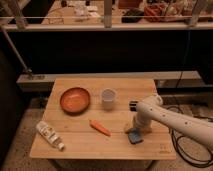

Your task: Wipe the white sponge on the table

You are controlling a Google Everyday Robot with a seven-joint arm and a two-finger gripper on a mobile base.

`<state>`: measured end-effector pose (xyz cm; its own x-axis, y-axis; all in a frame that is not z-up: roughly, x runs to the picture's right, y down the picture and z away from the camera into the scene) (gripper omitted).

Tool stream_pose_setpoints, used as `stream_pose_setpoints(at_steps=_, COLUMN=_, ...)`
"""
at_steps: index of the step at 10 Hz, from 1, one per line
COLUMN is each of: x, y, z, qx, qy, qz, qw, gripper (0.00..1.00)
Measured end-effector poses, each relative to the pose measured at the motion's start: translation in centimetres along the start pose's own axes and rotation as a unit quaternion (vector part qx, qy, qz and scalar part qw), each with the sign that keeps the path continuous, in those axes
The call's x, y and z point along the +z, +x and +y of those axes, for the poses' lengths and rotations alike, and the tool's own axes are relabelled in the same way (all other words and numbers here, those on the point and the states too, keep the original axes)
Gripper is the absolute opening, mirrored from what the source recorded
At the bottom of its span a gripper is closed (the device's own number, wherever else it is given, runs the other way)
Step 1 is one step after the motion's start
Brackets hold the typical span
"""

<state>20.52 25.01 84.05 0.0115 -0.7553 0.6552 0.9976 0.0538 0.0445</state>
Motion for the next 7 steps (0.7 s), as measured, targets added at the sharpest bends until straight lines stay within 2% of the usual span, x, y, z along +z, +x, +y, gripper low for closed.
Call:
stream_pose_setpoints(at_steps=3, x=-0.09, y=-0.11, z=-0.04, qx=0.001, qy=0.000, qz=-0.001, qw=1.0000, gripper=0.76)
stream_pose_setpoints(at_steps=4, x=-0.13, y=-0.10, z=-0.03, qx=0.002, qy=0.000, qz=-0.001, qw=1.0000, gripper=0.64)
stream_pose_setpoints(at_steps=7, x=-0.70, y=0.01, z=-0.11, qx=0.002, qy=0.001, qz=0.001, qw=1.0000, gripper=0.36)
